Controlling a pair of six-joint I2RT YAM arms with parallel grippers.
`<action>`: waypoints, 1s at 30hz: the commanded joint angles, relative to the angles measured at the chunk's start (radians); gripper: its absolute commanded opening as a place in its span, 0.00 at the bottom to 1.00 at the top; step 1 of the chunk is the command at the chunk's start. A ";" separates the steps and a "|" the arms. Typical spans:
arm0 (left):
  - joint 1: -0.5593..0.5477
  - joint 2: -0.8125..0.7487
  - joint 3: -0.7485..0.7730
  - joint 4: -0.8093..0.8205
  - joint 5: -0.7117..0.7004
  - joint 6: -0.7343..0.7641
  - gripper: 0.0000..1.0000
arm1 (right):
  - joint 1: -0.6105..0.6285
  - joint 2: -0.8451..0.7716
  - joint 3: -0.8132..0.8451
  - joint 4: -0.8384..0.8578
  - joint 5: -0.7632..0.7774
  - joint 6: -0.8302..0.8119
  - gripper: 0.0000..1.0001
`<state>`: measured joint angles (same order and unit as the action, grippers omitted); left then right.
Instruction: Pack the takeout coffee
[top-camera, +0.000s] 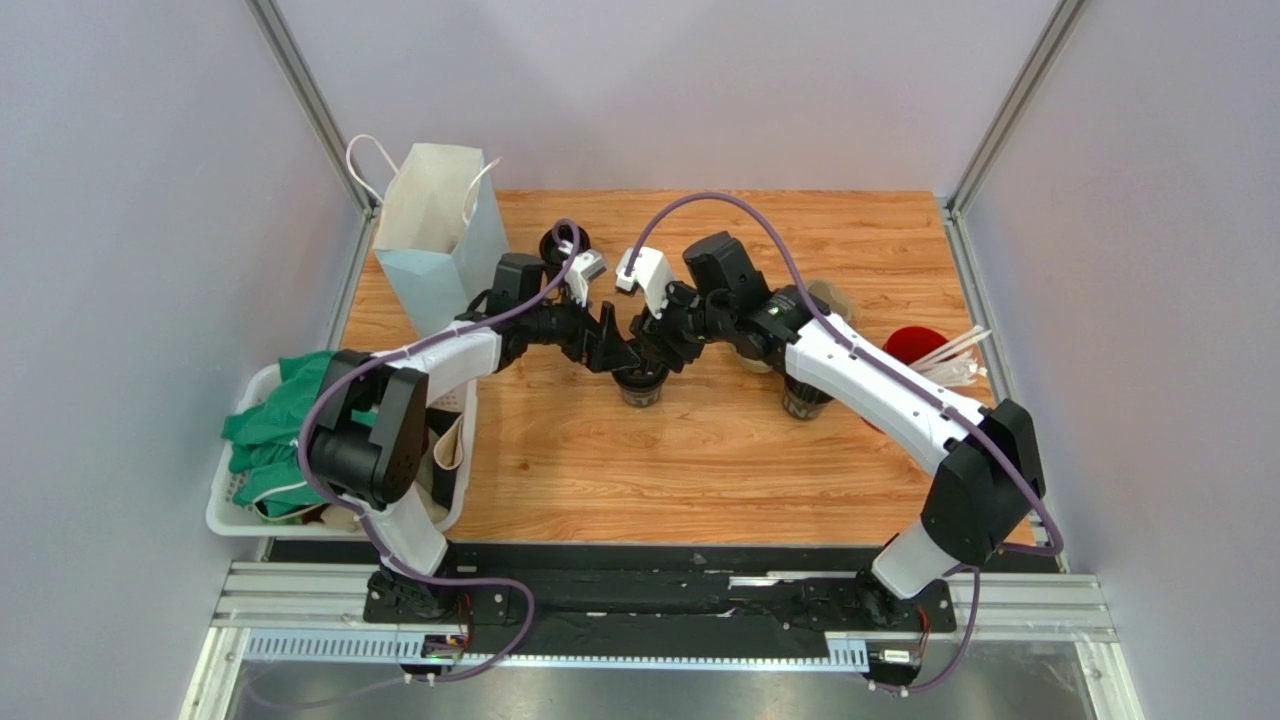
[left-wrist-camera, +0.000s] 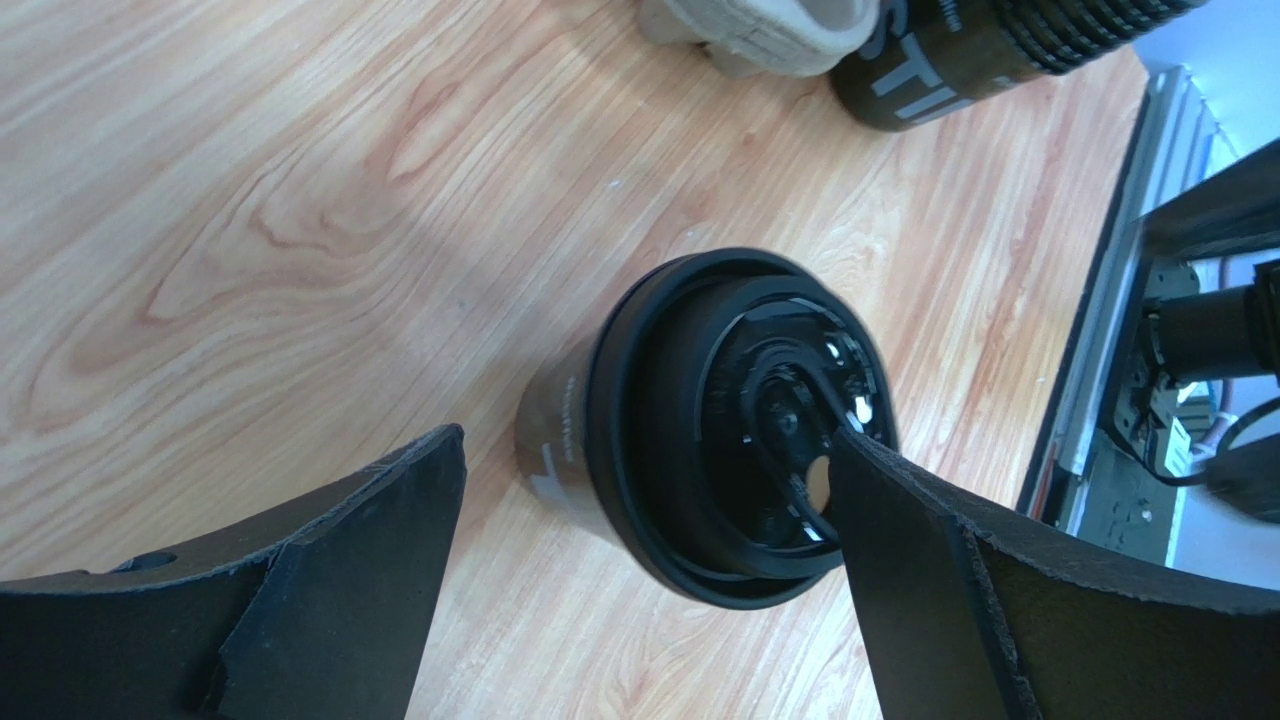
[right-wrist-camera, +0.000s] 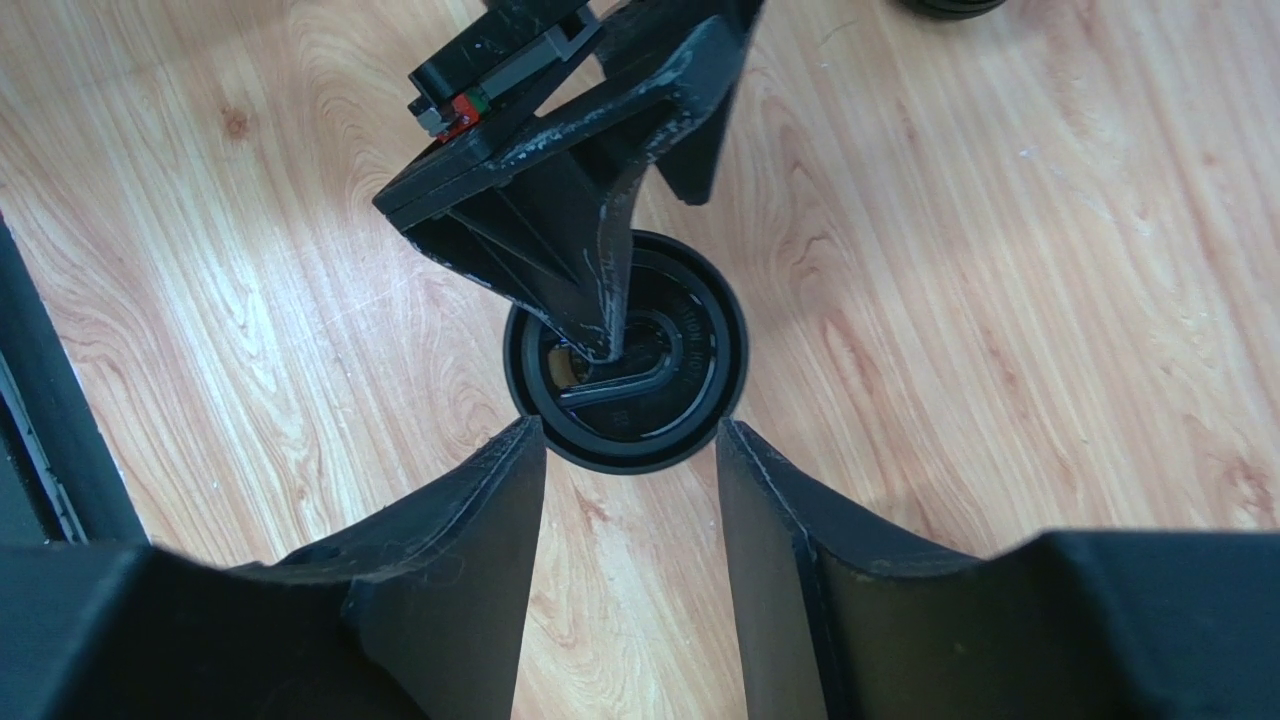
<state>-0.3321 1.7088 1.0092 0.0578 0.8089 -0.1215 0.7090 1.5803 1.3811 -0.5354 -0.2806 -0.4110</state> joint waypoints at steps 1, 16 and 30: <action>-0.001 0.009 0.043 -0.001 -0.017 0.020 0.99 | -0.017 -0.062 0.024 0.014 0.008 0.011 0.50; -0.012 0.055 0.092 -0.047 -0.001 0.019 0.99 | -0.023 -0.055 0.004 0.020 0.001 0.012 0.50; -0.012 0.140 0.157 -0.042 0.055 0.005 0.99 | -0.034 -0.046 -0.002 0.028 0.003 0.015 0.50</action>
<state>-0.3397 1.8080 1.1301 -0.0010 0.8215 -0.1173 0.6846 1.5429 1.3788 -0.5346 -0.2790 -0.4107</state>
